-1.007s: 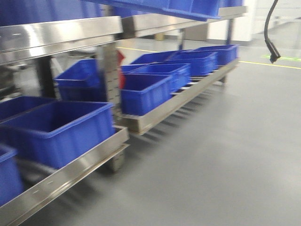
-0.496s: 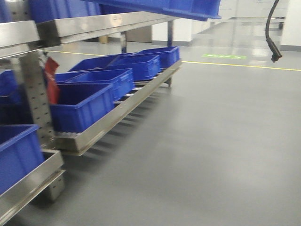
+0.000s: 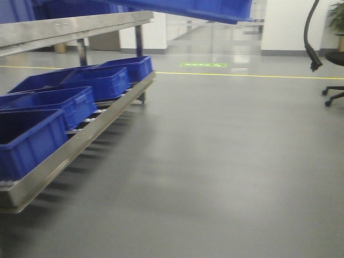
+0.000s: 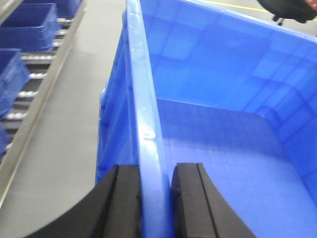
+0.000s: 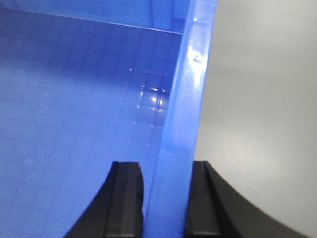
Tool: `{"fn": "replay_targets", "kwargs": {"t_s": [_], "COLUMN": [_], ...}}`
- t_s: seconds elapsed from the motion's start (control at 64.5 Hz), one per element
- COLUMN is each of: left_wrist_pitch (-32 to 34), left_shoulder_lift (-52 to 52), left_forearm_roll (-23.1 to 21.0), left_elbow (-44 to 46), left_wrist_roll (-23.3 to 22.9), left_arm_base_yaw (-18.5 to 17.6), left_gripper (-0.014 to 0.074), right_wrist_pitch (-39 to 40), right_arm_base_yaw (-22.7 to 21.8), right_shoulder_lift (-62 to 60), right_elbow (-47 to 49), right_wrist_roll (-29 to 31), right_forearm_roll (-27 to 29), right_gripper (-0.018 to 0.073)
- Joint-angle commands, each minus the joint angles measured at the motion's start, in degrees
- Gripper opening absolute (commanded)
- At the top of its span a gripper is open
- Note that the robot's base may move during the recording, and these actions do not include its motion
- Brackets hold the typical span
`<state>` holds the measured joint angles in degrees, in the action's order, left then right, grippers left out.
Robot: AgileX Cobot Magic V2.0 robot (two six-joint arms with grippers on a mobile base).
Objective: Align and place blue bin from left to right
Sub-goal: 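Turn the base toward the open floor carrying the bin in both grippers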
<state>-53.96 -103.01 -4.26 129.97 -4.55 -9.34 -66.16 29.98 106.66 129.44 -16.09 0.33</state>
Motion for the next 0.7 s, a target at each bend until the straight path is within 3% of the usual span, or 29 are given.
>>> {"fn": "replay_targets", "kwargs": {"t_s": [0.0, 0.682], "left_wrist_pitch": [7.0, 7.0], "left_shoulder_lift": [1.1, 1.1], "left_forearm_roll": [-0.1, -0.1], "left_elbow": [0.9, 0.9], "left_wrist_roll": [0.9, 0.9], "left_arm_base_yaw": [0.0, 0.0], "left_gripper": [-0.0111, -0.0111], "right_wrist_pitch": [4.0, 4.0], "right_arm_base_yaw": [-0.2, -0.2], "right_shoulder_lift": [-1.6, -1.6], "right_elbow": [1.2, 1.2], "right_wrist_roll": [2.0, 2.0], "right_forearm_roll": [-1.2, -1.2], "right_gripper": [-0.0152, -0.0152]}}
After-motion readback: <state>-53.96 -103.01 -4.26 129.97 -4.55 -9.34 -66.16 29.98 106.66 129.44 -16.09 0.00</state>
